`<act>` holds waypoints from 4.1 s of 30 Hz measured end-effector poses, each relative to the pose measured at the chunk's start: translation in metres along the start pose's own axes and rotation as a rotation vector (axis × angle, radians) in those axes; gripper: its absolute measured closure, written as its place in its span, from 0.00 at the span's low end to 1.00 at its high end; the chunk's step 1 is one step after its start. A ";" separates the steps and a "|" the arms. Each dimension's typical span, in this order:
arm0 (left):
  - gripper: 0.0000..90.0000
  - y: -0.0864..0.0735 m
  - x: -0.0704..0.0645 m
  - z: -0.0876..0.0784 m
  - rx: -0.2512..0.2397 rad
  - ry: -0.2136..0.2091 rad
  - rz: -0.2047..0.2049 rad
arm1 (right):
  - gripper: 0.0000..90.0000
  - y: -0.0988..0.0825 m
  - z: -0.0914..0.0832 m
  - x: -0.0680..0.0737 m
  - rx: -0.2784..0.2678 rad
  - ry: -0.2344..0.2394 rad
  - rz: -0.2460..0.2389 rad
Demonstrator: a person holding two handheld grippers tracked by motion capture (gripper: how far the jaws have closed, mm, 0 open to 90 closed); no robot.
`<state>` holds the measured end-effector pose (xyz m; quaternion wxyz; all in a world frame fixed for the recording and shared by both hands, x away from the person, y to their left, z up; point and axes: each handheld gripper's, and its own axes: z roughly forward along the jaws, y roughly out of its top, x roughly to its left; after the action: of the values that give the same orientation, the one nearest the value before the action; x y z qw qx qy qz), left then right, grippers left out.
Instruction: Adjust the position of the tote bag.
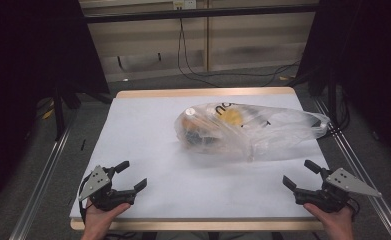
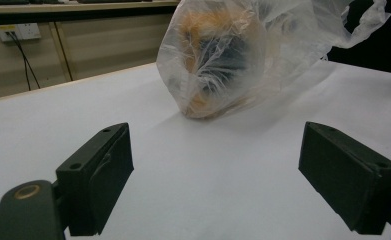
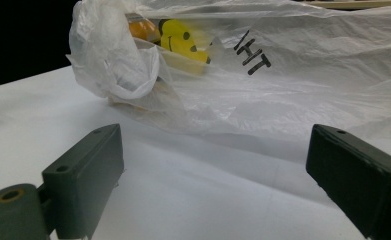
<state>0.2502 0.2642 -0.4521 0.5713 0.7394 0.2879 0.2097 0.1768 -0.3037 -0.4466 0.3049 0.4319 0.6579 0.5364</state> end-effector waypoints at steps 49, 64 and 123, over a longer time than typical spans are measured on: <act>0.66 0.048 -0.081 0.079 0.099 -0.428 0.072 | 0.58 0.009 -0.009 -0.020 0.107 0.082 0.053; 0.65 0.069 -0.107 0.129 0.084 -0.486 0.100 | 0.57 0.015 -0.002 -0.050 0.132 0.047 0.080; 0.97 0.082 -0.146 0.213 0.104 -0.518 0.117 | 0.53 0.039 0.054 -0.141 0.196 -0.114 0.103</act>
<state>0.2923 -0.0018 -0.4253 0.5740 0.8123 0.0992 0.0311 0.2946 -0.4041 -0.4306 0.2702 0.5224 0.6658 0.4591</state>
